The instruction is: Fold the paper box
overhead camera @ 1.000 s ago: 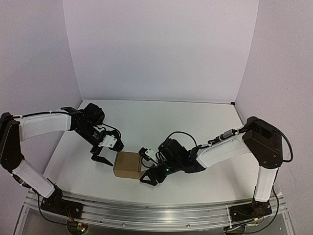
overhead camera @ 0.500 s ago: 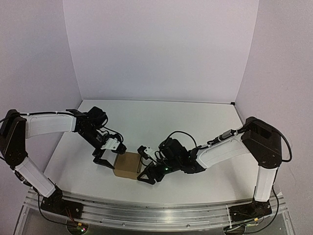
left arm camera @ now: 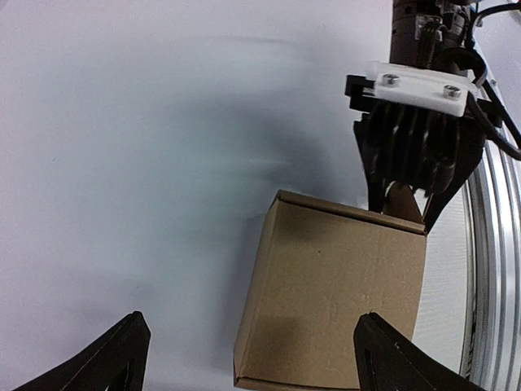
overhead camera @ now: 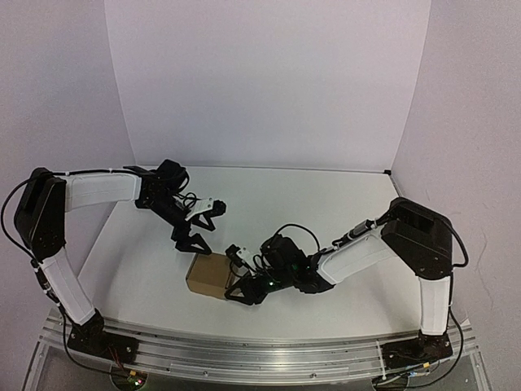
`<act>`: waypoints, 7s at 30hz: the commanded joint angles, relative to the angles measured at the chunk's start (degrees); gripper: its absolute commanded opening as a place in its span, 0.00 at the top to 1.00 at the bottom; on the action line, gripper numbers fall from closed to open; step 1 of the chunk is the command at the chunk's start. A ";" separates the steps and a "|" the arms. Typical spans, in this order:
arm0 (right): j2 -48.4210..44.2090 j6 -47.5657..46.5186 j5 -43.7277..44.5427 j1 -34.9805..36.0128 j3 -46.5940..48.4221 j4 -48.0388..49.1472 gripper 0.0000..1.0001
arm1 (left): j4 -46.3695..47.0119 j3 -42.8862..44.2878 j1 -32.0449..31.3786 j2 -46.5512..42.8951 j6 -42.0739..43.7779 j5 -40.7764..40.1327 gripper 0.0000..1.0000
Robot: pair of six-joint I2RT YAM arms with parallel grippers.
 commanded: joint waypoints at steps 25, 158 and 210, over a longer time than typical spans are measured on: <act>-0.94 51.90 -10.69 -4.17 10.04 10.07 0.92 | 5.82 -22.22 6.76 -36.04 33.14 2.55 0.00; -2.79 -21.15 32.99 1.44 3.42 18.36 0.04 | 36.48 -25.50 -10.08 -31.50 -1.70 -24.76 1.00; -14.75 7.90 17.32 0.13 -24.60 36.50 0.13 | 3.22 -16.20 -9.92 -31.27 52.73 -16.70 1.00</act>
